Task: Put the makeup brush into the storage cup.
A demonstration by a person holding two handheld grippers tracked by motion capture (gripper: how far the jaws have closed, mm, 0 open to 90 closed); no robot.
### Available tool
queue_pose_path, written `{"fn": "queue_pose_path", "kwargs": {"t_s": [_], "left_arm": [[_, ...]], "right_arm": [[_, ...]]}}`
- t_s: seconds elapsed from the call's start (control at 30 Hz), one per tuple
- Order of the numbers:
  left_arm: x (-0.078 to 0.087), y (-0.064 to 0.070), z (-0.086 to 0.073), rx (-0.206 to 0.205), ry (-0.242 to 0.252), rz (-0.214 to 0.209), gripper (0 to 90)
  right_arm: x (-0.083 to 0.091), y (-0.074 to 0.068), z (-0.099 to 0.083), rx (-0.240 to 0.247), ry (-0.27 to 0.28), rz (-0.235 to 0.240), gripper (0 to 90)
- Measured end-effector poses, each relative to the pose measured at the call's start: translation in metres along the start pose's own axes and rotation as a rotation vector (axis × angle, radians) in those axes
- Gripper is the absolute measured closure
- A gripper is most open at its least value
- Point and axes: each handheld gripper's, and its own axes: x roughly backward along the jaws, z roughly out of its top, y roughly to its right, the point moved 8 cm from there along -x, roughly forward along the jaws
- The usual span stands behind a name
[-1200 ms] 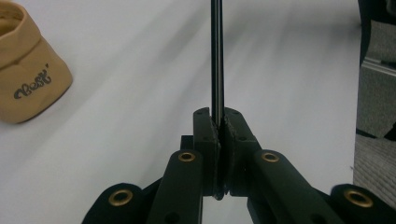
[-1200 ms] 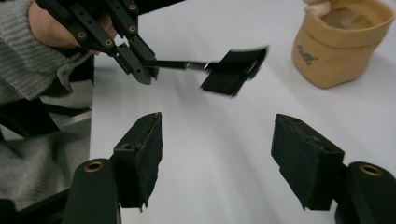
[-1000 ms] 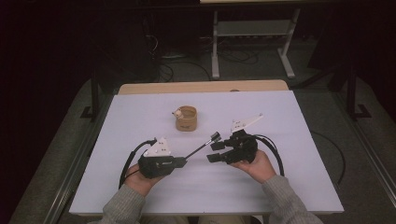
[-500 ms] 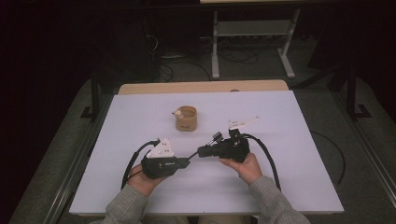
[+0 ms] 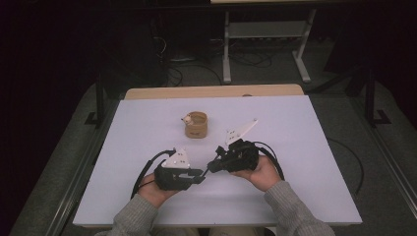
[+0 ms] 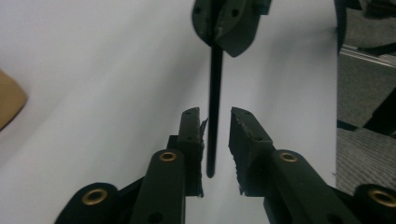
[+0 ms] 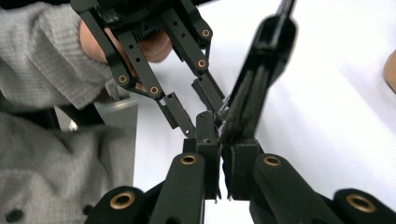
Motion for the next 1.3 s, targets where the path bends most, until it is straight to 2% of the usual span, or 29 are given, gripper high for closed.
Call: {"fn": "queue_pose_path", "kwargs": {"t_s": [0.03,0.17,0.27,0.3,0.4,0.43,0.57,0.63,0.7,0.8,0.93,1.03,1.3], "left_arm": [[-0.001,0.000,0.000,-0.010,-0.005,-0.004,75.6],[-0.001,0.002,-0.001,-0.007,-0.005,-0.013,82.6],[0.000,0.000,-0.001,-0.007,-0.002,-0.012,84.9],[0.001,0.000,-0.001,0.005,0.004,-0.009,85.2],[0.002,-0.002,-0.001,0.017,0.016,0.003,85.6],[0.002,-0.003,-0.002,0.018,0.016,0.009,85.6],[0.002,-0.005,-0.003,0.034,0.034,0.023,85.7],[0.001,-0.006,-0.004,0.039,0.035,0.029,85.7],[0.000,-0.006,-0.003,0.051,0.043,0.030,85.7],[0.000,-0.006,-0.003,0.054,0.046,0.028,85.6],[0.000,-0.006,-0.005,0.052,0.046,0.026,84.1],[0.002,-0.006,-0.007,0.048,0.043,0.038,78.2],[0.012,-0.009,-0.017,0.074,0.039,0.066,70.8]], "right_arm": [[0.000,0.000,0.001,0.018,-0.011,-0.004,84.6],[0.000,-0.004,0.006,0.041,-0.026,0.010,84.6],[-0.001,-0.006,0.007,0.037,-0.017,0.013,84.6],[-0.001,-0.006,0.007,0.040,-0.012,0.011,84.5],[-0.002,-0.007,0.010,0.056,0.023,-0.006,82.1],[-0.002,-0.006,0.010,0.072,0.032,-0.023,77.4],[0.002,-0.004,0.011,0.032,0.107,-0.043,72.3],[0.002,-0.003,0.012,0.020,0.138,-0.044,72.9],[0.002,-0.003,0.013,0.019,0.170,-0.043,78.3],[0.001,-0.002,0.014,0.003,0.190,-0.026,83.6],[-0.001,-0.003,0.014,0.002,0.174,-0.016,84.4],[0.000,-0.002,0.013,0.003,0.150,-0.018,84.5],[0.009,0.006,0.010,0.005,0.071,-0.074,84.5]]}}
